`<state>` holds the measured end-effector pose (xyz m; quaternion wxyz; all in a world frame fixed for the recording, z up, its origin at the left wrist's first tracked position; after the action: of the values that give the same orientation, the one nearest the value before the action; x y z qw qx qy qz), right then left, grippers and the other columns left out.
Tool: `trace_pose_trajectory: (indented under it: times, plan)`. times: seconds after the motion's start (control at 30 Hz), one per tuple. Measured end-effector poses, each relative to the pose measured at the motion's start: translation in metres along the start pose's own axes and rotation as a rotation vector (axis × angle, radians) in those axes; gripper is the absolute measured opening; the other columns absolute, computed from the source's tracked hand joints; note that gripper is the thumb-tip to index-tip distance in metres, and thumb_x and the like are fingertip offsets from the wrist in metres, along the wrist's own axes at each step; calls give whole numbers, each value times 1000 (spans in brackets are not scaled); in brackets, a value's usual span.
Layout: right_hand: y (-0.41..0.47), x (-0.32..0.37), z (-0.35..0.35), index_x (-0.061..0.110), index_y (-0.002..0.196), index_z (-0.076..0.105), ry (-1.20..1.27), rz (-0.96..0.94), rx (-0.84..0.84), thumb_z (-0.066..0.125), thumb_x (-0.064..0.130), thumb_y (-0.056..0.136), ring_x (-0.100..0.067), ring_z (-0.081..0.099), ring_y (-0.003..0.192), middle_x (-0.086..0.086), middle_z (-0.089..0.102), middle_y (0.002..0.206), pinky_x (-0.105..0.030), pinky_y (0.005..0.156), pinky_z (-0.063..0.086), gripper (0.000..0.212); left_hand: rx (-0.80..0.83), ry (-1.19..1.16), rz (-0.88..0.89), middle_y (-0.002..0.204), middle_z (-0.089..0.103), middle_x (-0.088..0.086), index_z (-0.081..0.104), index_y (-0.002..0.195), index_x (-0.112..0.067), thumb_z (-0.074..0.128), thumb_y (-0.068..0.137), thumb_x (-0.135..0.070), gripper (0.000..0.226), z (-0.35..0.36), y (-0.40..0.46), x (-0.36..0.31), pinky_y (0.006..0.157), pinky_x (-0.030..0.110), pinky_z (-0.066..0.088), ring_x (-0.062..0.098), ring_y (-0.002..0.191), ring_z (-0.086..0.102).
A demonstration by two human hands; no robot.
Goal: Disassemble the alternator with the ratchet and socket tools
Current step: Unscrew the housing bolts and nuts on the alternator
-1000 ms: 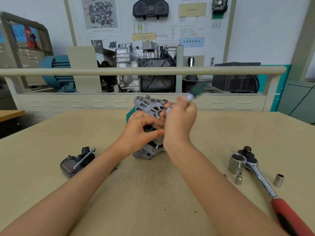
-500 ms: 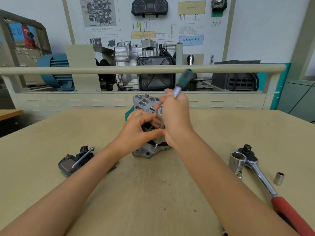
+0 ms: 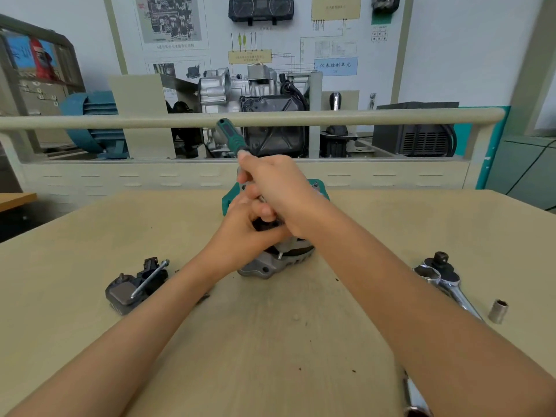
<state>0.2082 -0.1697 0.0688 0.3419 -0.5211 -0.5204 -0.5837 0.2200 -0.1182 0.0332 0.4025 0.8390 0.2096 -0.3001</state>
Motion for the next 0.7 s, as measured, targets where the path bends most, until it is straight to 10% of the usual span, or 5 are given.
trace_pose_trajectory:
  times: [0.27,0.5,0.7]
  plan:
    - [2,-10,-34,10,79,51,505,175,103,39,29,100,-1,25,23,10,32,35,-15,26,19,31,1,125,151,86,58,-39,61,90,-51,68,81,-24,29,-2,5,-6,101,39,32,-5,97,43]
    - [-2,-40,-67,9,78,49,748,213,-12,35,34,101,-3,25,22,9,30,33,-14,27,17,37,18,174,116,90,57,-20,63,104,-42,63,85,-25,26,0,7,-2,96,37,34,10,100,42]
    - [7,-10,-40,7,81,52,278,127,94,37,34,101,-3,23,25,11,32,37,-15,28,19,37,25,115,96,94,58,-20,61,93,-49,60,88,-22,27,-1,6,-2,101,33,32,4,103,44]
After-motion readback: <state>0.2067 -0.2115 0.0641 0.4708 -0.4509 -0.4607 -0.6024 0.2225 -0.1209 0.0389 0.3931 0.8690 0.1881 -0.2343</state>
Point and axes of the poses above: each hand's wrist, its own y-axis towards the middle knuckle, its own z-axis out of the palm, x = y × z, the point moved 8 cm from there along y, towards the middle knuckle
